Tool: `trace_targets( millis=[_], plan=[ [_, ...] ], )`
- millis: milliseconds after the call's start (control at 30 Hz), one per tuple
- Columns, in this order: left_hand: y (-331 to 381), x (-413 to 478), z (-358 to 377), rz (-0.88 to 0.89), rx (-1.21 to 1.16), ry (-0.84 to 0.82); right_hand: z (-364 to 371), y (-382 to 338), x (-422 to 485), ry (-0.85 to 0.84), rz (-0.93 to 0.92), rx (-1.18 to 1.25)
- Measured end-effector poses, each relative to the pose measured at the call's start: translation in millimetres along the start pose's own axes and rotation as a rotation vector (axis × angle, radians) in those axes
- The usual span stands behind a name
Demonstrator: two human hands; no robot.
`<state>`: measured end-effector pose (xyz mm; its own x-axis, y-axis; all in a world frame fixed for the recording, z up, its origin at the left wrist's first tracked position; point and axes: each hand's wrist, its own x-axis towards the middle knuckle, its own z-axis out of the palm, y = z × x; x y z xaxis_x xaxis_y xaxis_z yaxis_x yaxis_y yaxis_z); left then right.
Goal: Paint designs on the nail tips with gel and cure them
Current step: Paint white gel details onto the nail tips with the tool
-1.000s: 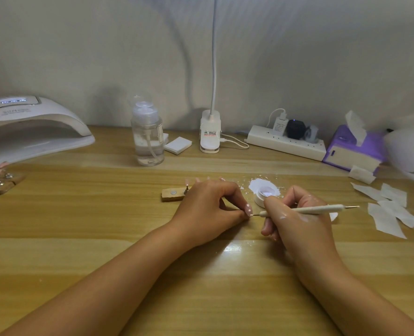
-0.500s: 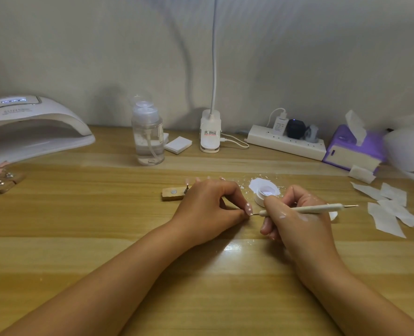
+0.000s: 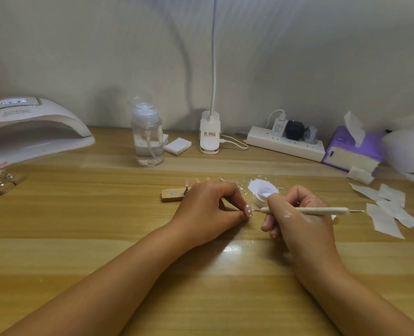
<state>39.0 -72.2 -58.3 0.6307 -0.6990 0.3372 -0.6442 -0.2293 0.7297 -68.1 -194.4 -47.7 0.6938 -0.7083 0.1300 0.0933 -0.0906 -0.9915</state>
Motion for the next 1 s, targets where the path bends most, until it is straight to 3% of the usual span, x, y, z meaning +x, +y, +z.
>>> trace_targets(
  millis=[300,533,767,1000],
  plan=[
    [0,-3,2,0.054,0.021,0.048,-2,-10,-3,0.09,-0.106,0.167],
    [11,-9,-4,0.118,-0.018,0.223,-9,-10,1,0.168,-0.004,0.245],
    [15,-1,-83,-0.044,-0.168,0.23,-12,-9,2,0.126,0.024,0.222],
    [-30,-15,-101,-0.31,-0.075,0.085,-11,-4,4,0.081,-0.005,0.176]
  ],
)
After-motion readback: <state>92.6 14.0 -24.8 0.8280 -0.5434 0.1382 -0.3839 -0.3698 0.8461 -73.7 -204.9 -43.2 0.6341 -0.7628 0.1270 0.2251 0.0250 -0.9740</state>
